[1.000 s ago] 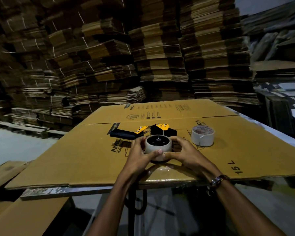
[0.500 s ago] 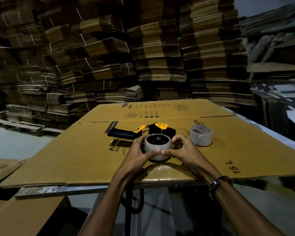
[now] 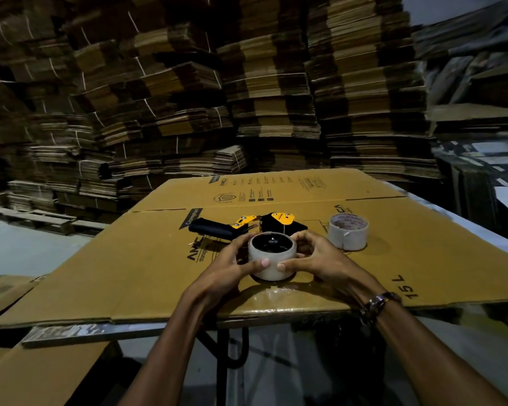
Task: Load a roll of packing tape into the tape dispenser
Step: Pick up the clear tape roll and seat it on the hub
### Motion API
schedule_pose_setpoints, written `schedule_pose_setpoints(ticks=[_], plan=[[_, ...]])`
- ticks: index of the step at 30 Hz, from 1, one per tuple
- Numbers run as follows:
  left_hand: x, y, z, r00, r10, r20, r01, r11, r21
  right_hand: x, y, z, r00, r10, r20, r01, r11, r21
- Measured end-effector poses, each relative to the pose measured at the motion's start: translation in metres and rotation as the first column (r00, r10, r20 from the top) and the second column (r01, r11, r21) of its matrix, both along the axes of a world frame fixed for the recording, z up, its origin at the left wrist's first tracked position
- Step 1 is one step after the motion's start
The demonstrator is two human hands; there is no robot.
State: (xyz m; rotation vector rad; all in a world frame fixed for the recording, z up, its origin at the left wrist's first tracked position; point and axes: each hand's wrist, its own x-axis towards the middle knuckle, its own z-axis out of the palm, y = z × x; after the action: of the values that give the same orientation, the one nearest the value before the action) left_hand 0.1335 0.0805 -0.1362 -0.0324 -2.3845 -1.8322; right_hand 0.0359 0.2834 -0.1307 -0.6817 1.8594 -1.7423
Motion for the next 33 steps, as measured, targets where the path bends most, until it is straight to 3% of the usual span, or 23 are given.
schedule_pose_setpoints(ticks=[3, 5, 9, 17, 25, 29, 33], plan=[[0.000, -0.003, 0.000, 1.000, -0.024, 0.012, 0.024, 0.999, 0.026, 0.001, -0.002, -0.004, 0.964, -0.115, -0.239, 0.142, 0.985, 0.095], [-0.002, -0.005, -0.001, 0.999, -0.028, 0.023, 0.027, 0.999, 0.039, 0.002, -0.002, -0.006, 0.936, -0.169, -0.308, 0.208, 0.973, 0.097], [-0.002, -0.006, 0.000, 0.999, -0.036, 0.040, 0.033, 0.998, 0.062, 0.002, 0.000, -0.006, 0.925, -0.156, -0.346, 0.204, 0.973, 0.107], [0.000, -0.005, 0.005, 0.994, -0.087, 0.068, 0.084, 0.995, 0.046, 0.000, -0.001, -0.002, 0.968, -0.037, -0.249, 0.065, 0.992, 0.104], [0.002, 0.000, 0.006, 0.991, -0.112, 0.078, 0.104, 0.990, 0.091, 0.003, -0.002, -0.006, 0.935, -0.140, -0.326, 0.198, 0.968, 0.152], [0.001, 0.016, 0.007, 0.999, -0.015, 0.036, 0.014, 1.000, 0.022, 0.006, -0.003, -0.005, 0.906, -0.152, -0.395, 0.240, 0.954, 0.182], [0.000, 0.022, 0.006, 0.999, 0.042, 0.006, -0.042, 0.998, 0.047, 0.010, -0.003, -0.006, 0.873, -0.192, -0.448, 0.291, 0.943, 0.163]])
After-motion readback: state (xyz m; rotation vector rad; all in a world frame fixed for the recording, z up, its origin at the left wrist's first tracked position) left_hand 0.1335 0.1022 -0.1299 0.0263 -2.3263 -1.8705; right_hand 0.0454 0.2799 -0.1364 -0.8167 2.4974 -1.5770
